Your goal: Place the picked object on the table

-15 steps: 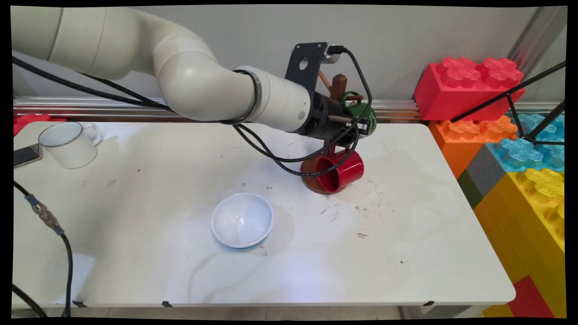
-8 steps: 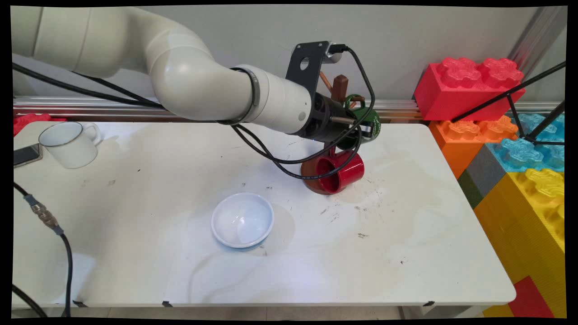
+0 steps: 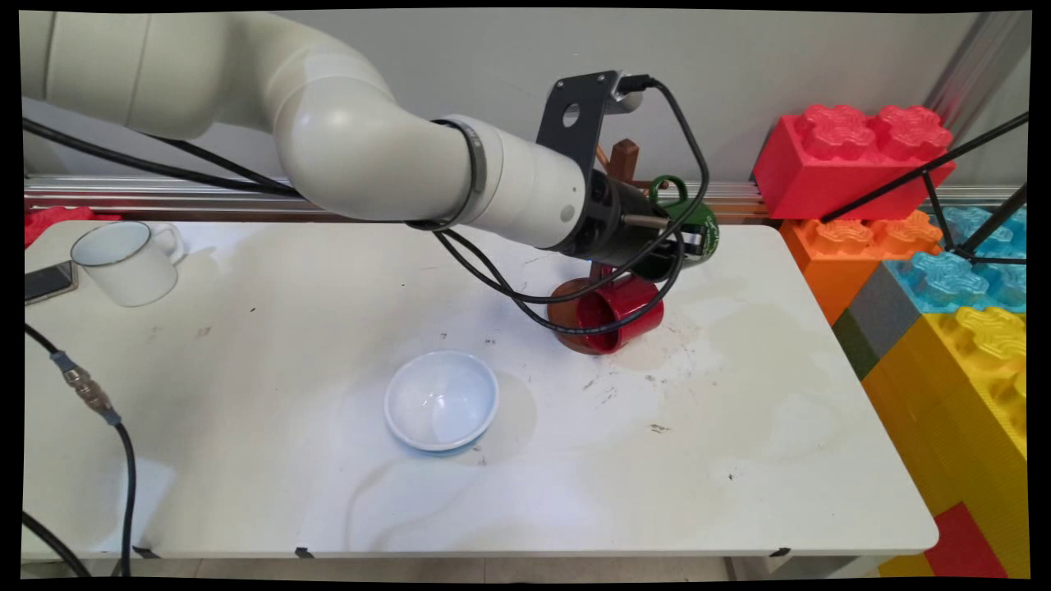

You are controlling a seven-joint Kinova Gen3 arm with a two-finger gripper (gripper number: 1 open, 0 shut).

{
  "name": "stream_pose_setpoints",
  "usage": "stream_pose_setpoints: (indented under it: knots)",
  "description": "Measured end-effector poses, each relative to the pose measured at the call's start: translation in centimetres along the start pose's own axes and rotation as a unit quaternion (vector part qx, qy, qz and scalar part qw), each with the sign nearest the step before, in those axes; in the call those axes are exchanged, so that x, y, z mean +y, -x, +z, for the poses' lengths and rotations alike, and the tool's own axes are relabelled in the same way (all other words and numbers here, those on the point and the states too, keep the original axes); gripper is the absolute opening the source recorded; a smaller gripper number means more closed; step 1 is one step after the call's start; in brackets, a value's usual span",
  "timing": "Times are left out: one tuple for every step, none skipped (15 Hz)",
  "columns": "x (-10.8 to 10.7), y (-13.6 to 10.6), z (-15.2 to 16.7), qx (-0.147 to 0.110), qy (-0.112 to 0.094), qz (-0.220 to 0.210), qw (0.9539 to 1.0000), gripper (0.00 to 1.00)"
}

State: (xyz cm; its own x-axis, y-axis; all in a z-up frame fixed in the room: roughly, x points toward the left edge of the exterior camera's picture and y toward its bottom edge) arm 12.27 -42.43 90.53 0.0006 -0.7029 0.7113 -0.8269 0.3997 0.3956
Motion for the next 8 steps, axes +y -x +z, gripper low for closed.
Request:
stream_pose_setpoints:
  knots:
    - [0.3,-0.1,0.0,0.0,0.004,-0.001,1.0,0.0]
    - [0.6,-0.2,0.0,0.001,0.007,-0.002,1.0,0.0]
    - [0.7,-0.2,0.1,0.001,0.009,-0.002,1.0,0.0]
    - [1.0,-0.3,0.1,0.001,0.012,-0.003,0.9999,0.0]
    - [1.4,-0.4,0.1,0.001,0.016,-0.004,0.9999,0.0]
    - [1.6,-0.5,0.1,0.002,0.02,-0.005,0.9998,0.0]
    - [1.9,-0.5,0.1,0.002,0.023,-0.006,0.9997,0.0]
    - [2.1,-0.6,0.1,0.002,0.025,-0.006,0.9997,0.0]
